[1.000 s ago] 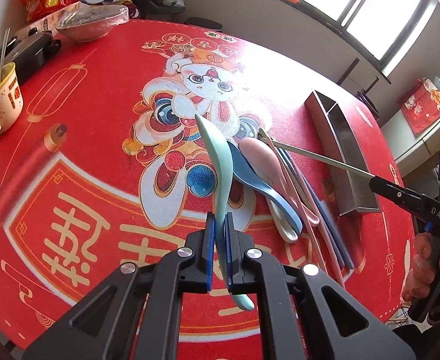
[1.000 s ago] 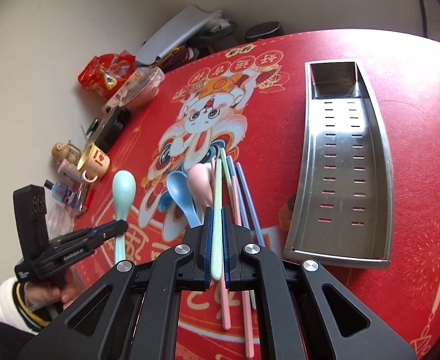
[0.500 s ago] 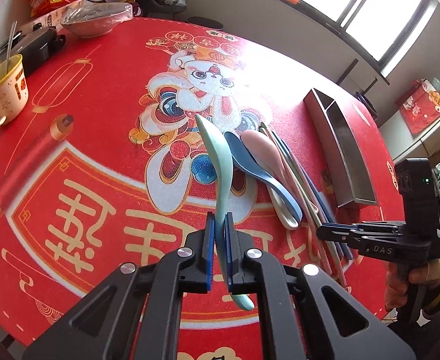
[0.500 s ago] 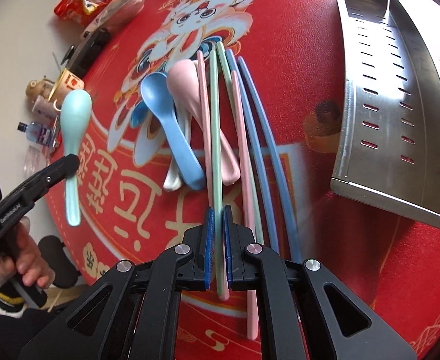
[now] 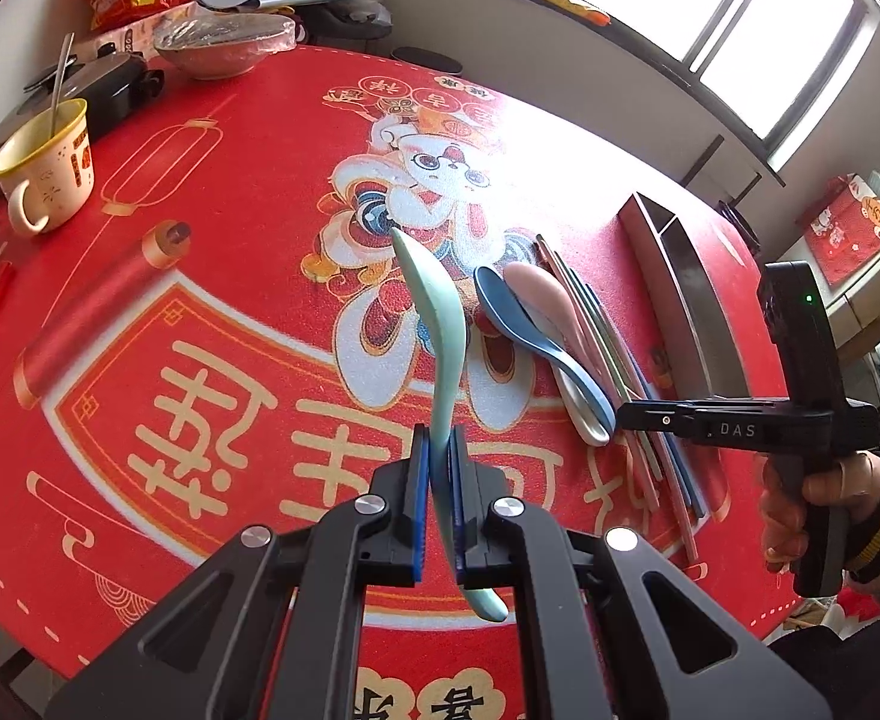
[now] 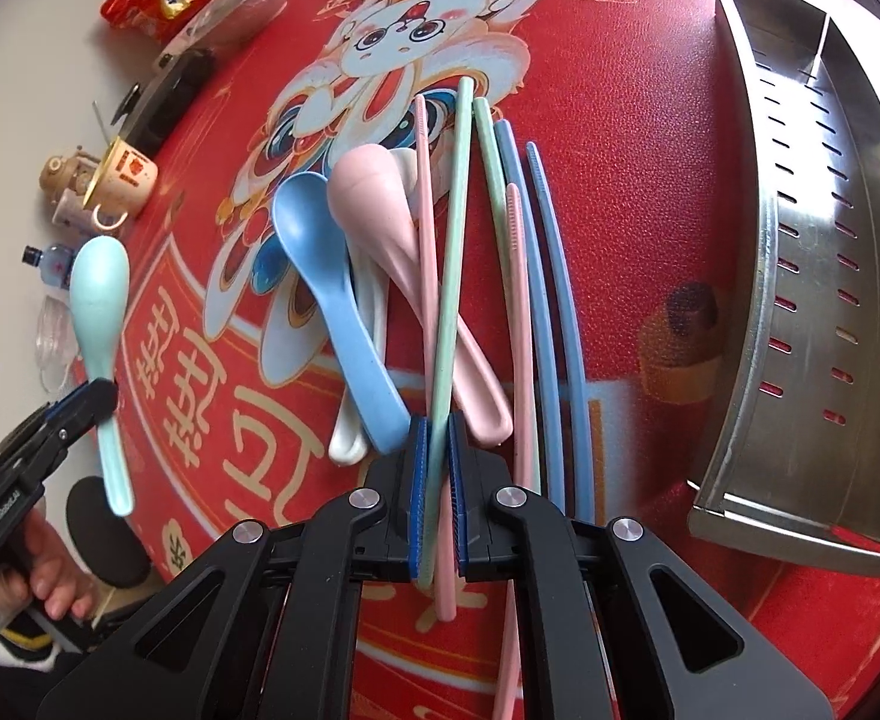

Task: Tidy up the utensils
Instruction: 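Lift the mint spoon with the left tool while the right tool holds the chopstick, then carry the green chopstick into the steel tray and open the right tool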

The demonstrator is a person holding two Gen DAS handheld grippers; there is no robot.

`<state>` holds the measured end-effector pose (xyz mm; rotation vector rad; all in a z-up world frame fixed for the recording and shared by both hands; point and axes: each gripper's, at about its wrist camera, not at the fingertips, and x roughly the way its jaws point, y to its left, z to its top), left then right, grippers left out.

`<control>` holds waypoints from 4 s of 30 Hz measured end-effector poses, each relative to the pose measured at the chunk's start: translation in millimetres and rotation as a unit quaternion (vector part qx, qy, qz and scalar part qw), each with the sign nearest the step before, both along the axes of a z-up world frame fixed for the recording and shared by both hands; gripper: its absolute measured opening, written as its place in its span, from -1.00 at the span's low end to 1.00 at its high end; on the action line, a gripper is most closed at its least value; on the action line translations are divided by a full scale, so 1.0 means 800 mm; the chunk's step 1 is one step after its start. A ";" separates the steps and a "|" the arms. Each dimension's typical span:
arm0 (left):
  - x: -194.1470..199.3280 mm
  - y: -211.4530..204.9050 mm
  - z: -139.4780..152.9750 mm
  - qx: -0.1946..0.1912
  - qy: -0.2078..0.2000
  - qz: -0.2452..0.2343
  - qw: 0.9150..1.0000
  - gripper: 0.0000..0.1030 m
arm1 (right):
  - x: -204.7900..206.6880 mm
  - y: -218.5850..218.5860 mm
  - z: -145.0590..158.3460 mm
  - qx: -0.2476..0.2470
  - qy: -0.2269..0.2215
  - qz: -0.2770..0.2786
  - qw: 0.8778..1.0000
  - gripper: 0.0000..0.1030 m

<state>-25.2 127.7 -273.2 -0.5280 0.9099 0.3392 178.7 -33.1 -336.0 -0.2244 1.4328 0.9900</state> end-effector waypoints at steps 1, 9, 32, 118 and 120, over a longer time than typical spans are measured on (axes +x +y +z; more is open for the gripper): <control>-0.002 0.001 0.000 0.000 0.000 0.002 1.000 -0.88 | 0.001 0.002 -0.001 -0.001 0.004 -0.001 1.000 -0.84; -0.007 0.004 0.000 -0.005 -0.002 0.007 1.000 -0.88 | -0.007 -0.009 0.004 0.014 0.000 -0.009 1.000 -0.86; 0.026 -0.015 -0.007 -0.012 -0.001 -0.047 0.999 -0.88 | -0.016 -0.035 -0.008 -0.006 0.049 -0.015 0.999 -0.83; 0.029 -0.020 0.011 0.012 0.003 -0.035 0.999 -0.88 | 0.119 -0.100 0.065 0.044 -0.117 -0.225 0.966 0.18; 0.036 -0.022 0.014 0.012 -0.001 -0.039 0.999 -0.88 | 0.113 -0.109 0.073 0.054 -0.121 -0.219 0.967 0.18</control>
